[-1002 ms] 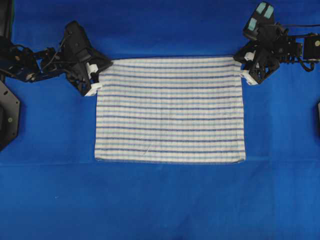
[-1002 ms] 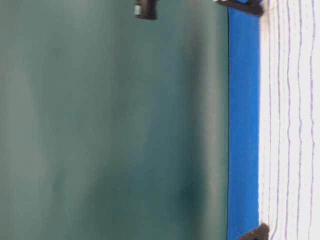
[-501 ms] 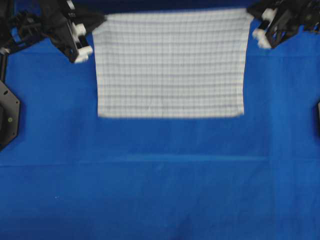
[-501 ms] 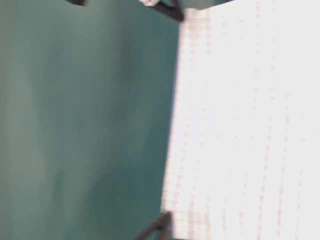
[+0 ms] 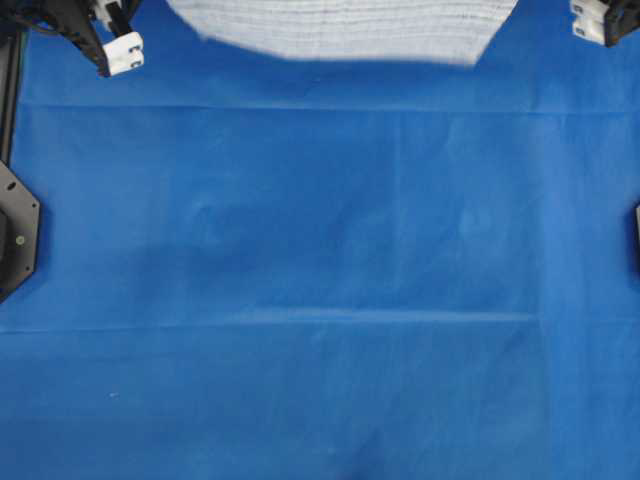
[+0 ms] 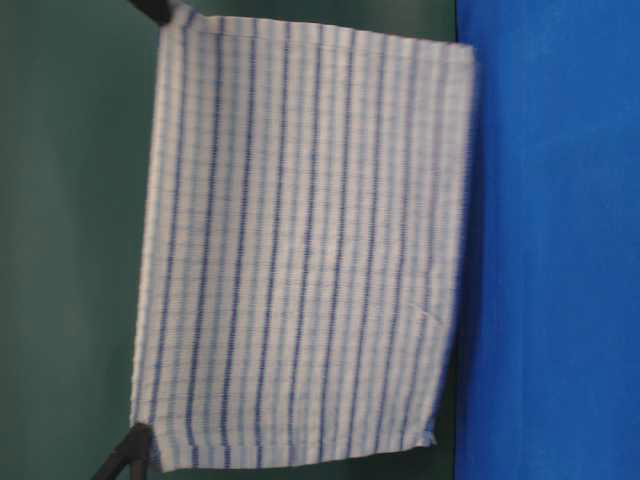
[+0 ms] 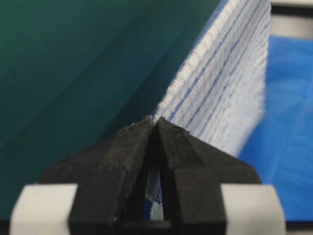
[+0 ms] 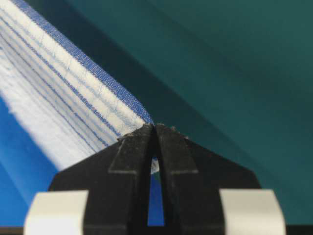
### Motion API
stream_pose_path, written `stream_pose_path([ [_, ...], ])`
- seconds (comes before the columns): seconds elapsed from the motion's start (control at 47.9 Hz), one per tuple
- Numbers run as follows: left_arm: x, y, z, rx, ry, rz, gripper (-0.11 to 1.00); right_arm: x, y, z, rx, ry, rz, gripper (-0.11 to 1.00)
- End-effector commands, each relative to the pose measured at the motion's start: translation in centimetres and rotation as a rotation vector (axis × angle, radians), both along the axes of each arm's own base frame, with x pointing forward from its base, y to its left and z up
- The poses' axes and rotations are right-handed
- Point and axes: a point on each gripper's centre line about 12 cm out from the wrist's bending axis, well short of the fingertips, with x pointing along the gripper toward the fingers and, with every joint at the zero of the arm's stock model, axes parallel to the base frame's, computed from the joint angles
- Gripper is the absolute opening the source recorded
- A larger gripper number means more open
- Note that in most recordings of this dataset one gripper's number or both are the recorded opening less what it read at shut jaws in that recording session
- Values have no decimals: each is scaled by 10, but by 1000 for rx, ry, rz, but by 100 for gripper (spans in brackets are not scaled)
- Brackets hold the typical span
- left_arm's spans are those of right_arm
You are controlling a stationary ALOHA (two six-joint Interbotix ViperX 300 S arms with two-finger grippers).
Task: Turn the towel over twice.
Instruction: 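Lift the far edge with both grippers and pull it upward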
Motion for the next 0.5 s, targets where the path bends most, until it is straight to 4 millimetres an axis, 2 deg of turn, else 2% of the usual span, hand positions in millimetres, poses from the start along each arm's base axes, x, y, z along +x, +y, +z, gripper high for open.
stream_pose_path([
  [0.0,-1,-1,13,16,-30,-1,3,-2,1,15,-20,-2,-13,5],
  [0.292,5,0,3,-2,6,-9,3,6,4,6,25,51,-16,5],
  [0.48,13,0,-21,-37,62,-24,3,13,14,-12,99,124,-12,5],
])
